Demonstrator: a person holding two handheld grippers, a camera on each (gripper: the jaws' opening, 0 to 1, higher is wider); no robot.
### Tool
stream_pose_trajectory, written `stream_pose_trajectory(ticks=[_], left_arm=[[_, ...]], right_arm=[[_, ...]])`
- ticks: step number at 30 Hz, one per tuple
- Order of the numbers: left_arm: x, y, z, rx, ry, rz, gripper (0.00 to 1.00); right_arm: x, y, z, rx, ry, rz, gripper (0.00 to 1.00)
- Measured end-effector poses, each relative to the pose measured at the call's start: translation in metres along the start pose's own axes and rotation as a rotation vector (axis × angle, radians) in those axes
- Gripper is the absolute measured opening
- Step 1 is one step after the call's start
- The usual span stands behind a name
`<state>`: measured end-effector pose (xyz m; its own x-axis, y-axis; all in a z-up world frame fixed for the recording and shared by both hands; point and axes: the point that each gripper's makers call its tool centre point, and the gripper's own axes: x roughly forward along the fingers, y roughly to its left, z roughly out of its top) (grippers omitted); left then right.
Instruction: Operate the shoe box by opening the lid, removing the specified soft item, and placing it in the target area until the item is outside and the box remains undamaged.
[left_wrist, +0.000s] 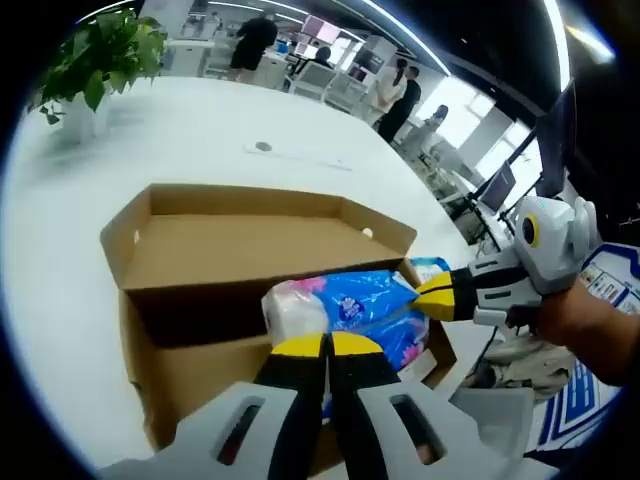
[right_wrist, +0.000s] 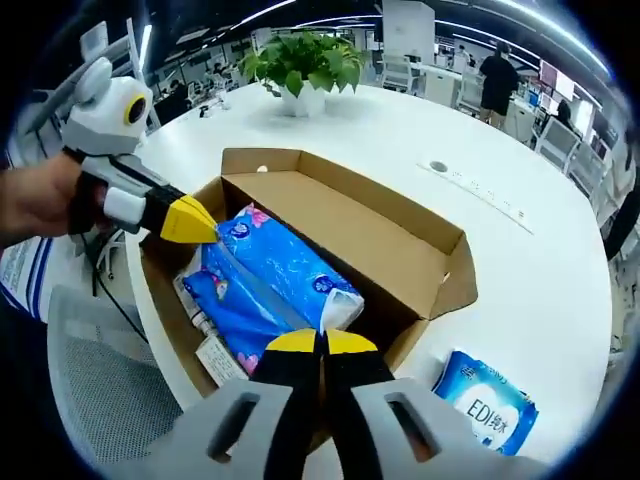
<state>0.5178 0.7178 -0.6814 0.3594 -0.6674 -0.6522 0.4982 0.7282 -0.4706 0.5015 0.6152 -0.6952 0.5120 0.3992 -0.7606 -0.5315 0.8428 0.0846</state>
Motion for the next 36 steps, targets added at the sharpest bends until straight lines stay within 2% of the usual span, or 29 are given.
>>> stream_pose_trajectory(ticks=[3,5,10,18,22,28,36], left_arm=[[-0.002,-0.008,0.004,0.006,-0.007,-0.014,0.00],[-0.004,-0.016,0.009,-0.023,-0.021,-0.046,0.00],[-0.005,-0.031,0.014,0.007,-0.020,-0.064,0.00],[0.003,-0.055,0.018,0.039,-0.007,-0.103,0.00],[0.010,-0.076,0.020,0.067,-0.002,-0.132,0.00],[0.023,-0.099,0.023,0.097,0.010,-0.157,0.00],[0.044,-0.131,0.020,0.134,0.035,-0.192,0.00]], right_arm=[[-0.010,-0.003,0.004,-0.002,-0.014,-0.009,0.00],[-0.016,-0.007,0.004,-0.003,-0.020,-0.022,0.00],[-0.029,-0.012,0.004,0.007,-0.036,-0.033,0.00],[-0.055,-0.026,0.000,0.015,-0.057,-0.067,0.00],[-0.067,-0.038,-0.007,0.028,-0.062,-0.100,0.00],[-0.086,-0.055,-0.020,0.054,-0.079,-0.138,0.00],[-0.110,-0.078,-0.042,0.092,-0.089,-0.182,0.00]])
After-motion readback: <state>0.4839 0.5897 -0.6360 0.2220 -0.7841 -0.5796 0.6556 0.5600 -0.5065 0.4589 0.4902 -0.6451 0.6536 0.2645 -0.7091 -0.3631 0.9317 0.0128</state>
